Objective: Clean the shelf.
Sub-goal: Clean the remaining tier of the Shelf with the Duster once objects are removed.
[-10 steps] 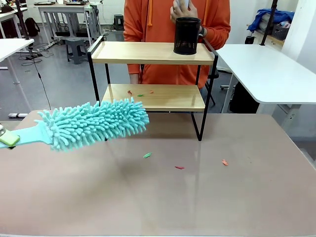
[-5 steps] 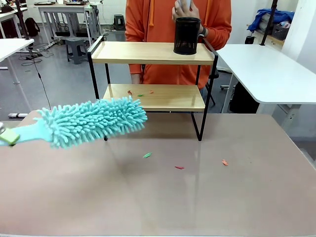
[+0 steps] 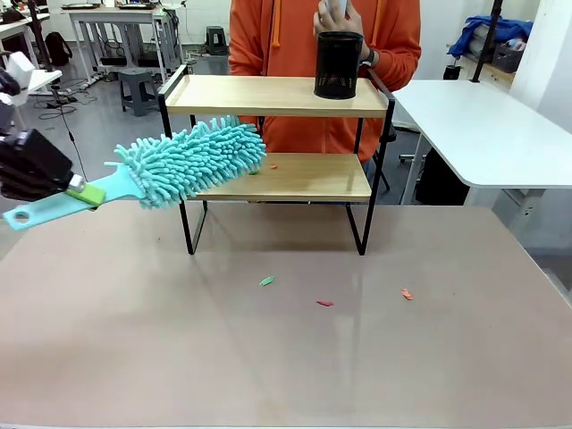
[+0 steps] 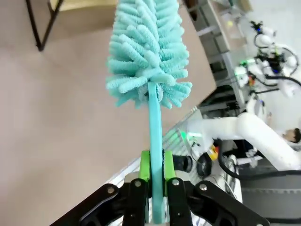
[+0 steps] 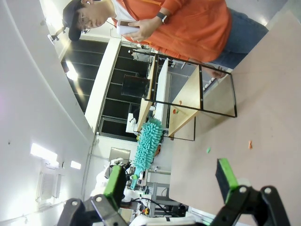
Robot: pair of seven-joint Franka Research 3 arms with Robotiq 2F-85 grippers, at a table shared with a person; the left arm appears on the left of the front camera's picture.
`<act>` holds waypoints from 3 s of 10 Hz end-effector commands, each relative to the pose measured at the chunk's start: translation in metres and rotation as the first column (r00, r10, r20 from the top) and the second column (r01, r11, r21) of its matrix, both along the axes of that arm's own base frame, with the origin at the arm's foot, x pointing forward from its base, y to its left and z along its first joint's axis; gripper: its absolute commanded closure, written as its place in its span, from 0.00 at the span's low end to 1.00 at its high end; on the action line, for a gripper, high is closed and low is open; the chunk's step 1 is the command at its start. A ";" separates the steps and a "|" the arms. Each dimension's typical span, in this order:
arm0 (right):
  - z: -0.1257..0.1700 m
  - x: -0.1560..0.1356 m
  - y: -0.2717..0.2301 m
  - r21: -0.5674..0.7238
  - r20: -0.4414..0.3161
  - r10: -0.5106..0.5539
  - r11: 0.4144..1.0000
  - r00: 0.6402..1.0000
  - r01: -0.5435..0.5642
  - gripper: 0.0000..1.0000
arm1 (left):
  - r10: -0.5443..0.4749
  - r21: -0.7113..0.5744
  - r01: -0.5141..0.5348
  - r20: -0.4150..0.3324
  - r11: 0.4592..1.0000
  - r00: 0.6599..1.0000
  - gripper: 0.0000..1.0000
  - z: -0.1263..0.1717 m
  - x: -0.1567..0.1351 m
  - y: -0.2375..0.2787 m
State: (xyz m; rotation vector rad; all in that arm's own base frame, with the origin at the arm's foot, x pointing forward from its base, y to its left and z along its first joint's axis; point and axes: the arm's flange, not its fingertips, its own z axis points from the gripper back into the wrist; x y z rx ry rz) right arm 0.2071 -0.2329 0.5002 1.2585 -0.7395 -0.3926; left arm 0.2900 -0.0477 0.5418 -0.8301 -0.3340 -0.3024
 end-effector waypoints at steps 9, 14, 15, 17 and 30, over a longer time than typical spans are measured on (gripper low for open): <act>0.001 0.003 -0.001 -0.003 0.035 -0.004 1.000 0.999 0.004 0.00 | 0.224 0.118 -0.247 0.182 0.962 0.958 0.98 -0.084 0.027 -0.059; 0.001 0.003 -0.001 -0.003 0.035 -0.004 1.000 0.999 0.004 0.00 | 0.199 0.133 -0.221 0.158 0.966 0.967 1.00 -0.092 0.029 -0.064; 0.001 0.003 -0.001 -0.003 0.035 -0.004 1.000 0.999 0.004 0.00 | 0.180 0.126 -0.197 0.132 0.972 0.975 1.00 -0.093 0.029 -0.065; 0.001 0.003 -0.001 -0.003 0.035 -0.004 1.000 0.999 0.004 0.00 | 0.130 0.115 -0.138 0.079 0.984 0.988 1.00 -0.092 0.028 -0.066; 0.001 0.003 -0.001 -0.003 0.035 -0.004 1.000 0.999 0.004 0.00 | -0.761 -0.272 0.712 -0.274 0.647 0.588 1.00 -0.056 -0.012 -0.009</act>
